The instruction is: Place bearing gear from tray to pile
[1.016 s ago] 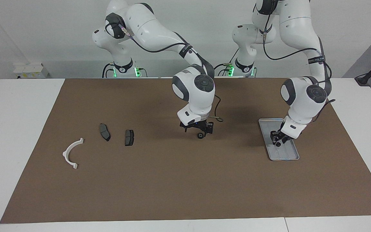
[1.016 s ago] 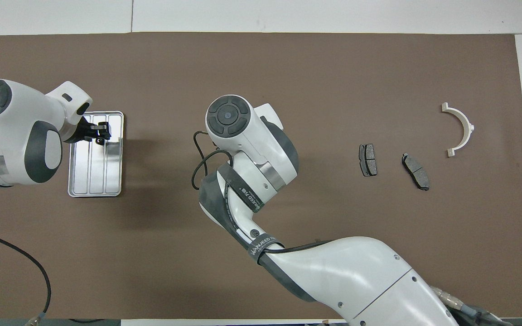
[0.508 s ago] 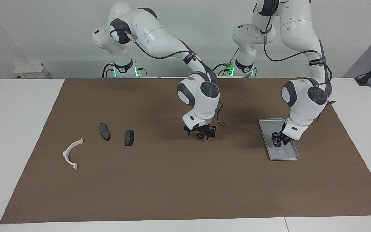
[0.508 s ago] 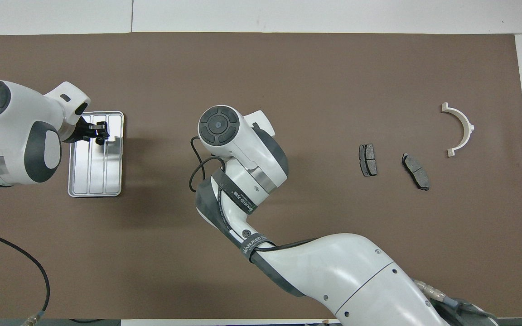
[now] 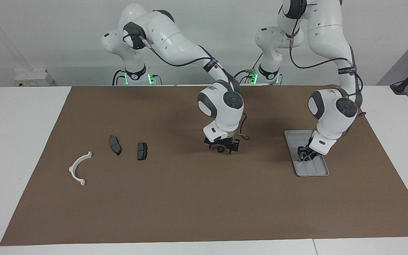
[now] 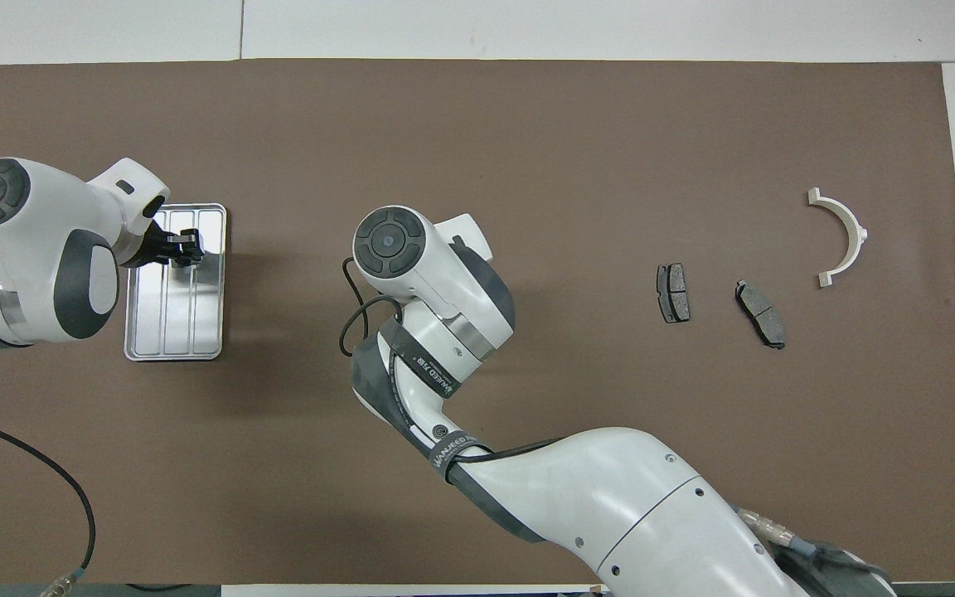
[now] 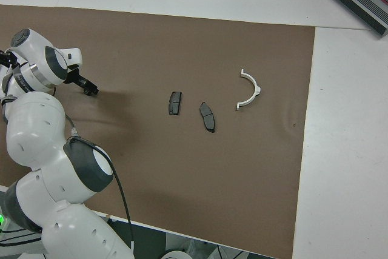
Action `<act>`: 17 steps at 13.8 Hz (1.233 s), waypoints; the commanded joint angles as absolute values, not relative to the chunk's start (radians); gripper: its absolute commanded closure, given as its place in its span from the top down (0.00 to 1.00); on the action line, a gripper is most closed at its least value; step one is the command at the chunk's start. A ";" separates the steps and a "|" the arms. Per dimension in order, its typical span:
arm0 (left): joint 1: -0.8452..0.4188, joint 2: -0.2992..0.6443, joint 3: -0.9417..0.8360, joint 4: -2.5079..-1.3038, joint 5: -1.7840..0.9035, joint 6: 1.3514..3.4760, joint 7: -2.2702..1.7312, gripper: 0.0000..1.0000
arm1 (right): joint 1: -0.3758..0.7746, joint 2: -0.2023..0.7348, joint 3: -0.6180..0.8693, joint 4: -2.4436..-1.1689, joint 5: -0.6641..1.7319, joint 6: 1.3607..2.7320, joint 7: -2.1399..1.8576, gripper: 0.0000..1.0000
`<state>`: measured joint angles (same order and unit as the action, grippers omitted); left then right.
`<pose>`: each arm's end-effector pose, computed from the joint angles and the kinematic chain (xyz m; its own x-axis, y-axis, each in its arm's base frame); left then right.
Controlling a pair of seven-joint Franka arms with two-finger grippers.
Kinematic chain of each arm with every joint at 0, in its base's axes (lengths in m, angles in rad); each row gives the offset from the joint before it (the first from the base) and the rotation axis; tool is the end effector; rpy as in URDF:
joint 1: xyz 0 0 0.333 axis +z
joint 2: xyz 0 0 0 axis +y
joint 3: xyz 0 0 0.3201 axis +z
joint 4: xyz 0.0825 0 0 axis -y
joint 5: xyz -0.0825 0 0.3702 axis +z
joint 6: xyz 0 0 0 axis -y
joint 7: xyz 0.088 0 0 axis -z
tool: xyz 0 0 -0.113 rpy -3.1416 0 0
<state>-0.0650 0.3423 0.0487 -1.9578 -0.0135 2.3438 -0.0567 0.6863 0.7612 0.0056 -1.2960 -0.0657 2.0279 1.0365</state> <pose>0.6089 -0.0116 0.3129 0.9979 0.0463 0.0444 0.0465 -0.9989 -0.0038 0.5662 0.4625 0.2923 0.9502 -0.3100 0.0313 -0.3113 -0.9488 0.0534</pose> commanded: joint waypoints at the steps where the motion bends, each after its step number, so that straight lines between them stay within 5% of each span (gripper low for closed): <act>1: -0.052 0.336 0.040 -1.980 -0.003 2.376 -0.052 0.50 | 0.695 0.781 0.014 -1.272 -0.080 2.037 1.068 0.92; 12: -0.052 0.344 0.040 -2.000 -0.005 2.411 -0.054 0.47 | 0.658 0.773 0.049 -1.284 -0.068 2.037 1.052 0.88; 17: -0.054 0.344 0.040 -2.000 -0.005 2.413 -0.055 0.47 | 0.635 0.767 0.066 -1.287 -0.061 2.031 1.037 0.75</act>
